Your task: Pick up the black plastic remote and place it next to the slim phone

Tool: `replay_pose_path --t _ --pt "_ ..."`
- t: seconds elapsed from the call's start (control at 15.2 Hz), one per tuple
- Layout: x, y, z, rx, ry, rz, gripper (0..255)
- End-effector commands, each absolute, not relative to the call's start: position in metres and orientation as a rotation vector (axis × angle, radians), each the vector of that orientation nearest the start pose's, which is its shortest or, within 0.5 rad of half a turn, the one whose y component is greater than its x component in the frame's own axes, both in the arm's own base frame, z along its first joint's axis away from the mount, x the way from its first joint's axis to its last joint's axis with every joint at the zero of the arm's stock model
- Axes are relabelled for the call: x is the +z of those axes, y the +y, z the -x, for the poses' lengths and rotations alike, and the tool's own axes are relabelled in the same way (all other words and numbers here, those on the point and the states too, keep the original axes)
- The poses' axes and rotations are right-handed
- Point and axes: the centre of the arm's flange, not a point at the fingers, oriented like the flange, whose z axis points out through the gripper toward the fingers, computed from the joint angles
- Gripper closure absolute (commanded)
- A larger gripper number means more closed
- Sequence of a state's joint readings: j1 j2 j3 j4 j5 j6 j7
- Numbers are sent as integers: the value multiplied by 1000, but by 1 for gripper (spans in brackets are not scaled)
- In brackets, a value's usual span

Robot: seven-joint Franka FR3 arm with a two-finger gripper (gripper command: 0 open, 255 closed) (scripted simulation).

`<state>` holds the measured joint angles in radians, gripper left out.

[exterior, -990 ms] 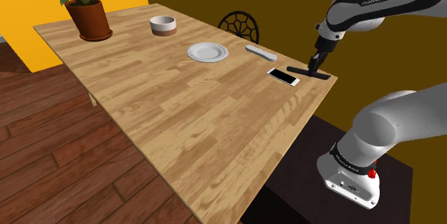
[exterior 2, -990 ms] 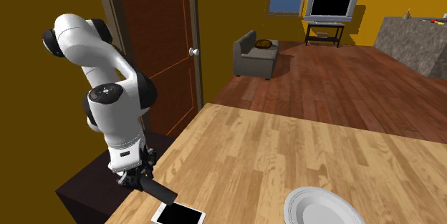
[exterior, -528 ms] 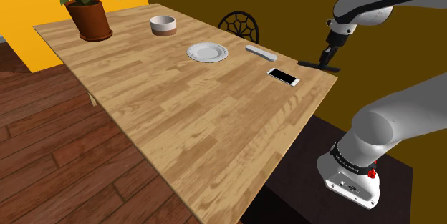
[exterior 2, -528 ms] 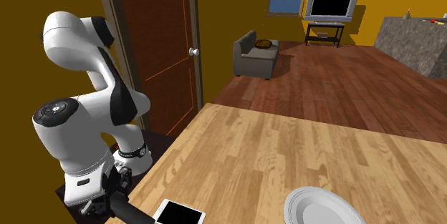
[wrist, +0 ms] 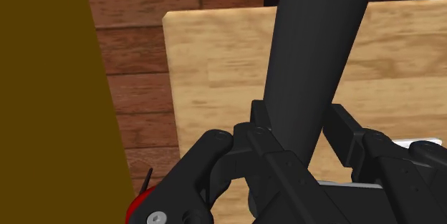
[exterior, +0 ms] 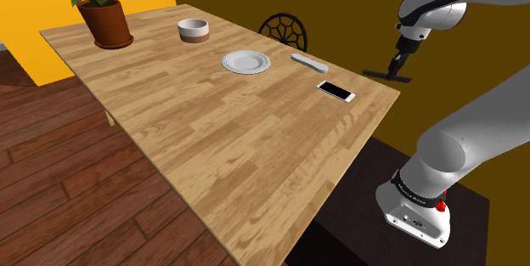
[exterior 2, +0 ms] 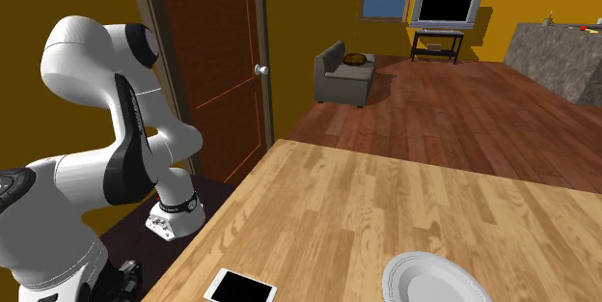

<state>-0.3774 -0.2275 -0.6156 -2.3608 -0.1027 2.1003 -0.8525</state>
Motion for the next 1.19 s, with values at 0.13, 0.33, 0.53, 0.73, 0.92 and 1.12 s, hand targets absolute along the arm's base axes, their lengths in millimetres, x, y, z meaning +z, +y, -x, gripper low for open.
replay_pose_path --t 0.13,0.33,0.53,0.73,0.92,1.12 --pt "374 -396 -248 12 104 3058 255" --pt "358 -396 -248 12 104 3058 255" --pt "343 -396 -248 12 104 3058 255" --pt "328 -396 -248 12 104 3058 255" --pt "328 -396 -248 12 104 3058 255" --pt "328 -396 -248 12 104 3058 255"
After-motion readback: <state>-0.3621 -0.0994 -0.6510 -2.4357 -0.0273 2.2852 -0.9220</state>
